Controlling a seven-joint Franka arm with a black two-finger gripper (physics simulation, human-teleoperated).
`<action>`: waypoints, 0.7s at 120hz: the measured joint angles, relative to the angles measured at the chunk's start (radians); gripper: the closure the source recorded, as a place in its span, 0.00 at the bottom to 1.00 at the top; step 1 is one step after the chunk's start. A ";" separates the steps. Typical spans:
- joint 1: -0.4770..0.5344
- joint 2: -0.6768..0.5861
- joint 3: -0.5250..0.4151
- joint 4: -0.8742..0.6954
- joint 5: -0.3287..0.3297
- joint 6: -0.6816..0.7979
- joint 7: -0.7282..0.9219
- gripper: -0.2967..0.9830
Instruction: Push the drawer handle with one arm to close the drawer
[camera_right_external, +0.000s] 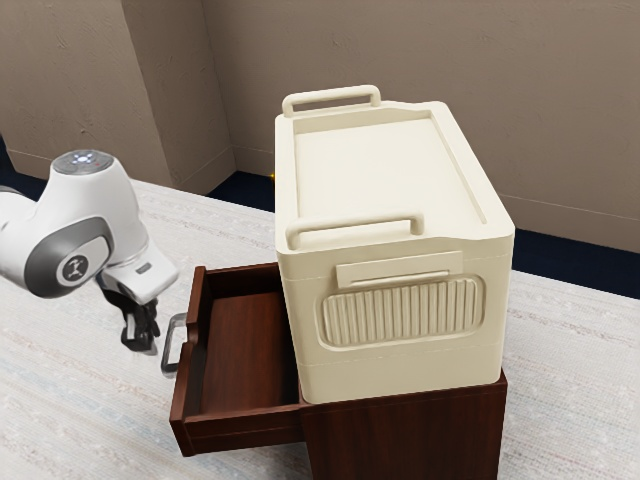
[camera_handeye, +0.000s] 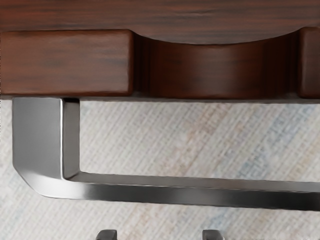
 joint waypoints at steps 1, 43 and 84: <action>0.000 0.000 0.000 0.000 0.000 0.001 0.003 0.66; -0.014 0.001 -0.003 0.000 -0.009 0.010 0.107 0.81; -0.015 0.034 -0.042 0.038 -0.078 0.010 0.156 0.83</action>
